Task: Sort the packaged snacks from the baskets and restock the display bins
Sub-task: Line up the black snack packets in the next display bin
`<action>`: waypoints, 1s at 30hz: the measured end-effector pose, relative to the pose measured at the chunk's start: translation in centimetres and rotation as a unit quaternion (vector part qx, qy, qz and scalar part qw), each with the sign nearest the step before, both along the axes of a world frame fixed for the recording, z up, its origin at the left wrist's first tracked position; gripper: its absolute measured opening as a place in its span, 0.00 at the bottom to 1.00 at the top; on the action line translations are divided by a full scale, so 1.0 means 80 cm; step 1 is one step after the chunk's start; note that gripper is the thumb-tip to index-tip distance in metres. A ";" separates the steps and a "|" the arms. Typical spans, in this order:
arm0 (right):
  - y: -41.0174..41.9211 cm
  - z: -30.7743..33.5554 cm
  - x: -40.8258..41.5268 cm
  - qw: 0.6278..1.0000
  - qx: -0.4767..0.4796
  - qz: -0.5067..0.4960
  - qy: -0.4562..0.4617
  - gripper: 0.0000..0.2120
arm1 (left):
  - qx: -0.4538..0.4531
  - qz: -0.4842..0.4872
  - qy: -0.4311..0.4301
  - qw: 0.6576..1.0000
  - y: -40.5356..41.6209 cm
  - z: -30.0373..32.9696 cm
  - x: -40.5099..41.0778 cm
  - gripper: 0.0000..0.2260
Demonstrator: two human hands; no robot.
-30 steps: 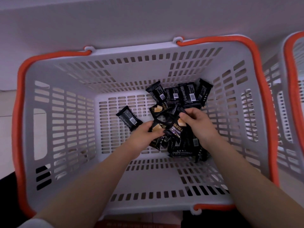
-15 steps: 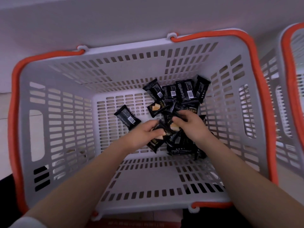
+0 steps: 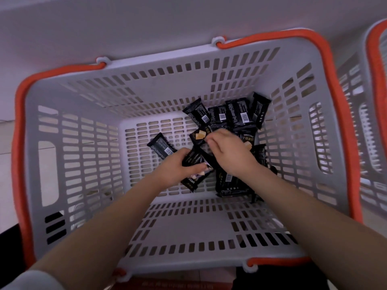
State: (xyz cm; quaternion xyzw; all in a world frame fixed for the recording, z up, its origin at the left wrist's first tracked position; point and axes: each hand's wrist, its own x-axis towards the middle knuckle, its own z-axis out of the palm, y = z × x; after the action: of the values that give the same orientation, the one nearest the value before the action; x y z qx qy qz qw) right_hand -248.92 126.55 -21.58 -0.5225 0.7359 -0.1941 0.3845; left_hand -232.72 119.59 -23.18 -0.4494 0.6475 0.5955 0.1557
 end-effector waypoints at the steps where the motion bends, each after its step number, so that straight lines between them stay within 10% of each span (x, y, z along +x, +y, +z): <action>1: -0.010 -0.003 -0.002 0.998 -0.031 0.028 0.043 0.13 | 0.007 0.038 -0.015 0.999 -0.004 -0.001 0.005 0.15; 8: -0.053 -0.045 0.002 0.928 0.099 0.223 0.281 0.27 | 0.081 0.226 -0.060 0.969 -0.028 -0.009 0.042 0.15; 16: -0.026 -0.052 0.019 0.895 0.112 0.263 0.343 0.22 | 0.138 0.315 -0.048 0.938 -0.033 -0.006 0.047 0.16; 22: -0.009 0.020 0.019 0.992 0.104 -0.033 0.063 0.27 | 0.099 0.314 -0.003 0.944 -0.039 0.030 0.033 0.20; 27: -0.005 0.132 0.016 0.974 0.124 -0.147 -0.121 0.34 | 0.019 0.308 0.057 0.950 -0.033 0.109 0.018 0.13; 30: -0.009 0.205 0.019 0.933 0.093 -0.243 -0.248 0.20 | -0.015 0.322 0.113 0.940 -0.028 0.169 0.011 0.19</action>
State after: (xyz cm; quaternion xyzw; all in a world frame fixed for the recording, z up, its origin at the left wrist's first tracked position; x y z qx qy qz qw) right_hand -247.36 125.84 -5.16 -0.2246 0.7364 -0.3359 0.5426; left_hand -231.86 117.38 -9.66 -0.5656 0.4905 0.6511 -0.1252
